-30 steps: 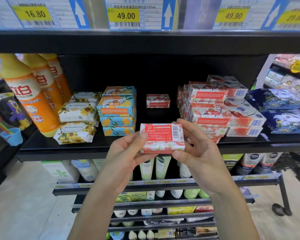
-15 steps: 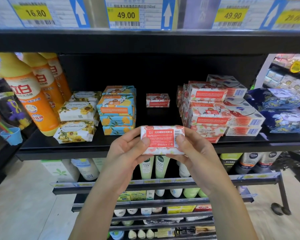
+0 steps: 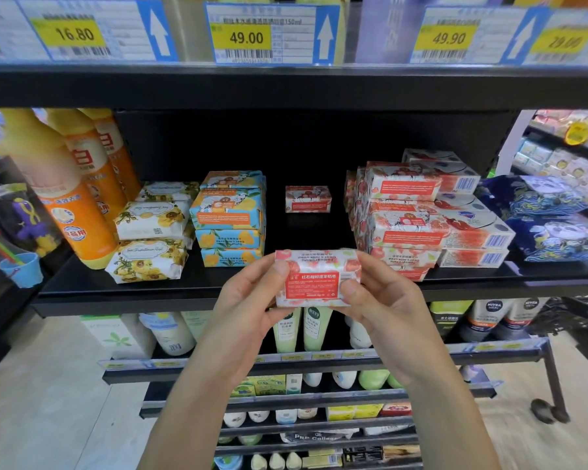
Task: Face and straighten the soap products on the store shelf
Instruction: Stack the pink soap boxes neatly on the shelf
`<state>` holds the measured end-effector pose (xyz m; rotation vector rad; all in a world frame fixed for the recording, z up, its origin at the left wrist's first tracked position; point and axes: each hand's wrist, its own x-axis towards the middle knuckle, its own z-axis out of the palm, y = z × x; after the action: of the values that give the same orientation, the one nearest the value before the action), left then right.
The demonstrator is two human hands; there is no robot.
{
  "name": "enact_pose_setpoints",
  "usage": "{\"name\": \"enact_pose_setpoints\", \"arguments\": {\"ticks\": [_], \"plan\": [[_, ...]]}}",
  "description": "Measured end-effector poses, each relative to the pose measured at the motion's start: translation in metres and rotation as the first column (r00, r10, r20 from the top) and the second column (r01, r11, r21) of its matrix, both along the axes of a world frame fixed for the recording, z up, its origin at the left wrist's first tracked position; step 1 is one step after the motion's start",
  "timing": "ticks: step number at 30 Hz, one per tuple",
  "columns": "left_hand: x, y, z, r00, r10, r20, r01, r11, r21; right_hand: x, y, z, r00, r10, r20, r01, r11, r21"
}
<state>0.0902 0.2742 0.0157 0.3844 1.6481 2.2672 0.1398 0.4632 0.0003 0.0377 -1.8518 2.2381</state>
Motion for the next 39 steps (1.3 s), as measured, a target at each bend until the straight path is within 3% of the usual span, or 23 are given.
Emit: {"name": "enact_pose_setpoints", "arguments": {"ticks": [5,11,18,25,34,39], "plan": [[0.003,-0.002,-0.002,0.998,-0.04,0.049,0.042,0.998,-0.041,0.001,0.003,-0.002,0.998,0.049,-0.031,-0.048,0.998,0.031],[0.002,-0.003,-0.002,0.997,-0.019,0.074,0.017,0.999,0.029,0.002,0.0,0.0,0.998,0.058,-0.012,-0.058,0.998,0.025],[-0.001,-0.003,-0.004,0.996,0.036,0.083,-0.041,0.997,0.066,0.0,-0.005,0.006,0.992,-0.006,0.126,0.013,0.998,-0.06],[0.001,0.0,-0.006,0.998,0.035,0.06,-0.038,0.999,0.038,0.001,-0.013,0.009,0.991,0.006,0.137,0.003,0.998,-0.066],[0.001,0.0,-0.003,0.998,0.01,0.067,-0.011,1.0,0.006,0.004,-0.008,0.008,0.996,0.02,0.089,-0.004,0.984,-0.18],[0.002,-0.001,-0.003,0.995,0.022,0.099,-0.025,0.999,0.03,0.005,0.0,0.005,1.0,0.017,-0.004,-0.017,0.996,-0.082]]}}
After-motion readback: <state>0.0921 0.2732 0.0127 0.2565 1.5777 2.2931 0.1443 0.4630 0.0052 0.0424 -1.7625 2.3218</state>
